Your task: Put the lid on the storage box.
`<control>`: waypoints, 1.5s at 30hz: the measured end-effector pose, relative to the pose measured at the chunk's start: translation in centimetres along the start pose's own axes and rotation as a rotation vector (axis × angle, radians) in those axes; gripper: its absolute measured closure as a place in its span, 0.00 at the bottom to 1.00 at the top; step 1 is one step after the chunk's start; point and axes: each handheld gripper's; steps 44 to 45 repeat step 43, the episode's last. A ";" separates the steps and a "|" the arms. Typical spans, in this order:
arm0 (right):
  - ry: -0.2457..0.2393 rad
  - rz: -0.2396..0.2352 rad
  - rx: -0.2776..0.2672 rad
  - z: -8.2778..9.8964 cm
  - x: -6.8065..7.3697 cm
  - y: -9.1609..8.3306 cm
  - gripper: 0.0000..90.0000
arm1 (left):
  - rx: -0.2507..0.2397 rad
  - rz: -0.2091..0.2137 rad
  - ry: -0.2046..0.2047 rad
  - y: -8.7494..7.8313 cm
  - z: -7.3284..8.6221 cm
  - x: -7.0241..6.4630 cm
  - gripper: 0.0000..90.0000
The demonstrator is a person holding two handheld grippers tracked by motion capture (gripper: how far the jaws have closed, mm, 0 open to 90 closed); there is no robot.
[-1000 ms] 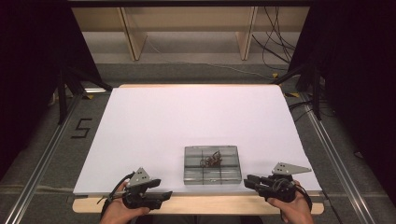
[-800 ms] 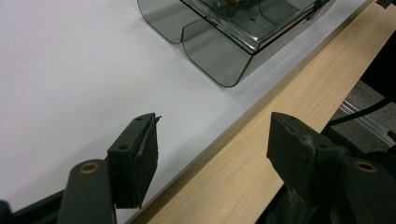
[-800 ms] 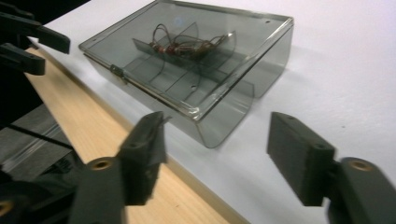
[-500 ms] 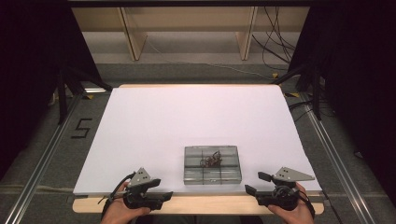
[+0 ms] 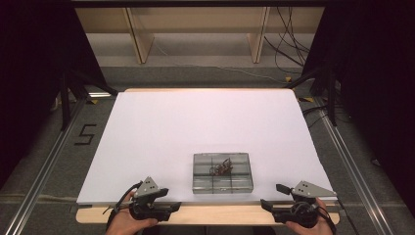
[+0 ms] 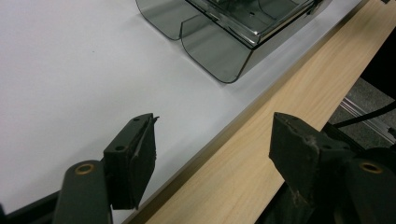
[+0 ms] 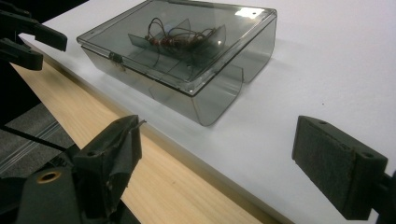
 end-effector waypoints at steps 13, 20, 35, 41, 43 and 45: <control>0.017 0.001 0.020 0.8 0.5 -0.6 0.18 | 0.002 0.010 -0.002 0.0 0.1 -0.6 0.33; -0.017 -0.001 0.014 1.1 0.3 -0.7 0.19 | 0.009 0.006 0.018 0.0 0.2 -0.7 0.32; 0.011 -0.008 0.043 1.3 0.7 -0.5 0.19 | -0.003 0.011 -0.002 0.2 0.4 -0.8 0.31; -0.023 -0.011 0.035 1.3 0.4 -0.6 0.19 | 0.020 -0.003 0.022 0.1 0.4 -0.6 0.31; 0.010 -0.010 0.048 1.3 0.6 -0.6 0.19 | 0.017 -0.003 0.019 0.1 0.4 -0.6 0.31; 0.010 -0.010 0.048 1.3 0.6 -0.6 0.19 | 0.017 -0.003 0.019 0.1 0.4 -0.6 0.31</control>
Point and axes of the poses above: each handheld gripper's, and its own axes: y roughly forward along the jaws, z roughly out of its underside, x roughly to its left, and after that the axes turned 3 degrees about y, right-handed
